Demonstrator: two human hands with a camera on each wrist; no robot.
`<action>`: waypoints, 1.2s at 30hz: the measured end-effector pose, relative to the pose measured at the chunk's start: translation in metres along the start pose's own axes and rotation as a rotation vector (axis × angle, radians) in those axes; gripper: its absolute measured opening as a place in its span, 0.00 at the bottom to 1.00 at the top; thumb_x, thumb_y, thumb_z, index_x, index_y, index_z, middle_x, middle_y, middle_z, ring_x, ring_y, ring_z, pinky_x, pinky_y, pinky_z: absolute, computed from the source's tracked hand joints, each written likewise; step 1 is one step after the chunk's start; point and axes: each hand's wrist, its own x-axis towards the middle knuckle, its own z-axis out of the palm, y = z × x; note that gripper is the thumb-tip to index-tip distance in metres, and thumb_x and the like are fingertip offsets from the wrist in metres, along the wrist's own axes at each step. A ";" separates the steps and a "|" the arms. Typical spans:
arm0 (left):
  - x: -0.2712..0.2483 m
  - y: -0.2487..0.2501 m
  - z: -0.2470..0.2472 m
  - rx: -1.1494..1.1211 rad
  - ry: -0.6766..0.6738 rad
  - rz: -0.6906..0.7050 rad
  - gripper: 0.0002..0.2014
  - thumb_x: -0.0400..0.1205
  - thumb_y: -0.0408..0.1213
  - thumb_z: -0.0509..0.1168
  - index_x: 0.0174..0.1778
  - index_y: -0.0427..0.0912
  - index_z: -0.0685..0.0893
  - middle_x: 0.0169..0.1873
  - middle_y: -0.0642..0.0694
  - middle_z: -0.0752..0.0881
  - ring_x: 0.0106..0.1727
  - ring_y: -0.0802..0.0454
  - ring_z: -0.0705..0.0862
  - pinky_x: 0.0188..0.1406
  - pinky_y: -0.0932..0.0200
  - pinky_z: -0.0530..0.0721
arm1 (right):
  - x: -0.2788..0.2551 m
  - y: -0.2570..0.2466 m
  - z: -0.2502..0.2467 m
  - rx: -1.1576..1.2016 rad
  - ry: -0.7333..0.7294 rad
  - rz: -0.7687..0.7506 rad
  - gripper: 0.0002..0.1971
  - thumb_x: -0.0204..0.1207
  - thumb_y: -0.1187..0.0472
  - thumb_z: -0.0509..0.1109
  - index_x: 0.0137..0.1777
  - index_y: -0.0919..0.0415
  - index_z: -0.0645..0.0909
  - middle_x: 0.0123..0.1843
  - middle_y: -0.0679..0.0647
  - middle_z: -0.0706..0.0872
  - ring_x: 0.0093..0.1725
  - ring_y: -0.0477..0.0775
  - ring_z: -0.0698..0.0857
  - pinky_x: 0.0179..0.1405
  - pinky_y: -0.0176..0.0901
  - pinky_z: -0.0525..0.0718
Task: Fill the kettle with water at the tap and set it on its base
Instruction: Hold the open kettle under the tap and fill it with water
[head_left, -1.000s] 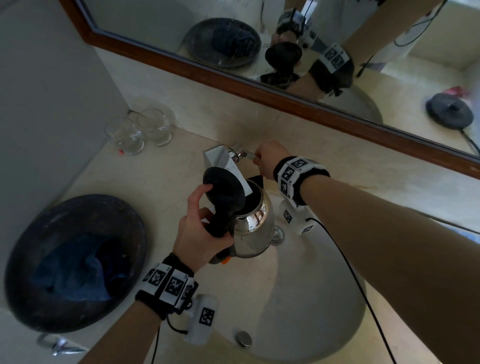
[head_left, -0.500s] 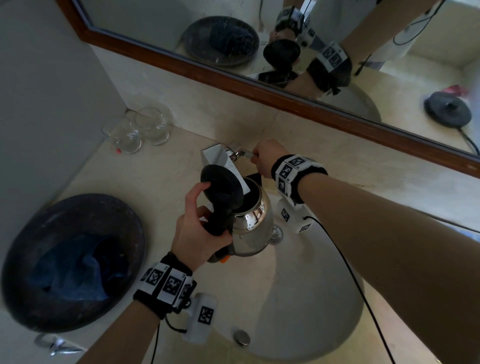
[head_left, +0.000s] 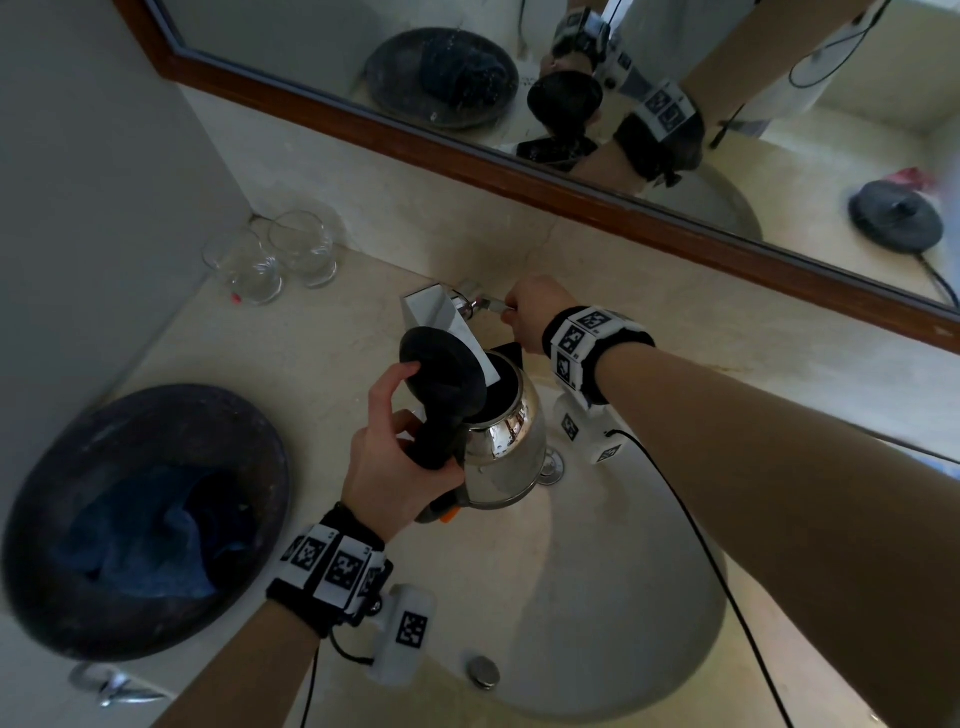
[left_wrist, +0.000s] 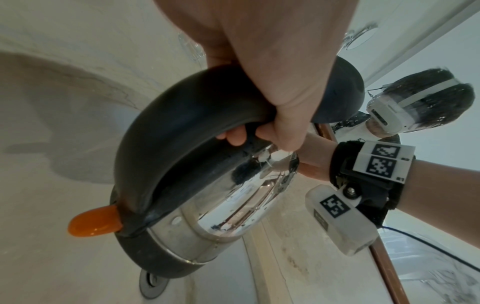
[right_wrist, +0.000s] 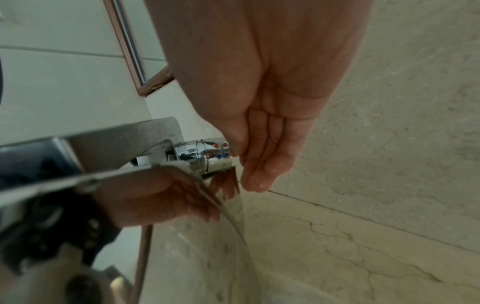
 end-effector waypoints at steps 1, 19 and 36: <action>0.000 0.000 0.000 0.002 0.000 -0.007 0.52 0.61 0.31 0.83 0.63 0.80 0.59 0.34 0.49 0.89 0.35 0.56 0.89 0.34 0.60 0.90 | 0.000 0.000 0.000 0.006 -0.001 0.000 0.14 0.84 0.60 0.63 0.57 0.70 0.86 0.45 0.63 0.85 0.43 0.59 0.81 0.41 0.42 0.75; 0.000 0.000 0.001 -0.004 0.001 -0.004 0.52 0.62 0.32 0.83 0.62 0.83 0.59 0.34 0.50 0.89 0.34 0.55 0.90 0.36 0.53 0.92 | 0.001 -0.001 0.000 0.000 -0.018 0.009 0.14 0.84 0.60 0.63 0.59 0.69 0.86 0.44 0.60 0.81 0.43 0.57 0.80 0.42 0.41 0.75; -0.001 0.000 0.003 0.001 0.009 0.003 0.52 0.61 0.32 0.83 0.61 0.85 0.58 0.33 0.50 0.89 0.34 0.57 0.89 0.36 0.56 0.91 | -0.001 -0.001 -0.001 0.019 -0.008 0.008 0.15 0.84 0.60 0.62 0.57 0.70 0.86 0.42 0.60 0.80 0.42 0.57 0.78 0.42 0.40 0.73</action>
